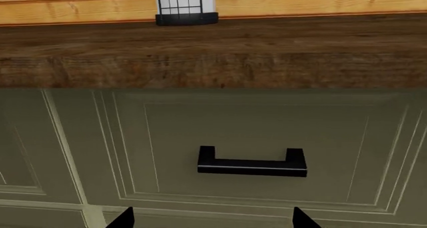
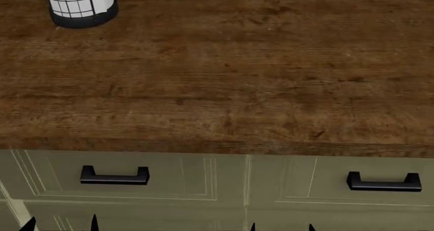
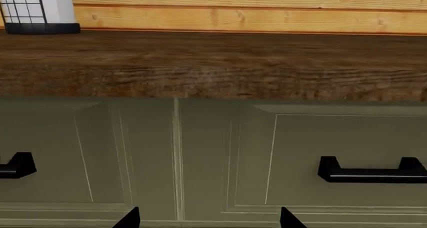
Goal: Navigate to the stove.
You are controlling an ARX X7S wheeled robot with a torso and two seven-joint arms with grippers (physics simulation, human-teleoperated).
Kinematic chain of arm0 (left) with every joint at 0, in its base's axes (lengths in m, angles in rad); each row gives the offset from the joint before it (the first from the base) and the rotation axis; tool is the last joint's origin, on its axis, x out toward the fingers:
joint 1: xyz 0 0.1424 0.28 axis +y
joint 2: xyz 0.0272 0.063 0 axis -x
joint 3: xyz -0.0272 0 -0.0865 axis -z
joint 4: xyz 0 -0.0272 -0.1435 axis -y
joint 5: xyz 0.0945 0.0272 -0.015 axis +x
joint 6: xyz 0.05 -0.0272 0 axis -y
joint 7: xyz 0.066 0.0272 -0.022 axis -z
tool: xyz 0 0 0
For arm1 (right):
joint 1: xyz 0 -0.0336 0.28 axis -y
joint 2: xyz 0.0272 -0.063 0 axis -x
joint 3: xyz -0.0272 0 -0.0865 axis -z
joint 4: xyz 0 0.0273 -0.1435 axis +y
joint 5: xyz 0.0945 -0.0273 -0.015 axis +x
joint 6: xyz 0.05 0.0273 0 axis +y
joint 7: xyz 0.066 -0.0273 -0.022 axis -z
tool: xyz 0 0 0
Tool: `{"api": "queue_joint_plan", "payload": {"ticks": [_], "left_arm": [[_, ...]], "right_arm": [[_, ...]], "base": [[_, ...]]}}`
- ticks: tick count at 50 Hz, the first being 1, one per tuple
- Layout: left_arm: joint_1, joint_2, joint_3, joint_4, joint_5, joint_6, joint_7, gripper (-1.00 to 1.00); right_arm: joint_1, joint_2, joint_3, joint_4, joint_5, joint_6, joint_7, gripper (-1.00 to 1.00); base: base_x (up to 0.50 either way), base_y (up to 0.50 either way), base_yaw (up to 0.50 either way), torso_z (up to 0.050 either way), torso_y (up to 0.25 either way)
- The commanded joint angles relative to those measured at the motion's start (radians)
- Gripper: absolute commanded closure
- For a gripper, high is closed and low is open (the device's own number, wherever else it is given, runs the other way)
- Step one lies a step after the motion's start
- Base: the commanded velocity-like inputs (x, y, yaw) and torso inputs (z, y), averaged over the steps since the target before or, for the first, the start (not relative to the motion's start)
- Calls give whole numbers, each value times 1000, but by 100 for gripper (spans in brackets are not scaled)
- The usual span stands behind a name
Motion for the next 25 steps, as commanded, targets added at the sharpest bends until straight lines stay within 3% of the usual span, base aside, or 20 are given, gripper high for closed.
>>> {"api": "queue_joint_plan", "payload": {"ticks": [1, 25], "left_arm": [[16, 8, -4, 7, 14, 39, 28, -100], [16, -5, 10, 13, -1, 38, 15, -100]], "right_arm": [[-4, -13, 20, -6, -6, 8, -20, -100], [-3, 1, 2, -12, 6, 9, -5, -100]], "base": [[-8, -500, 0, 0, 0], [-8, -500, 0, 0, 0]]}}
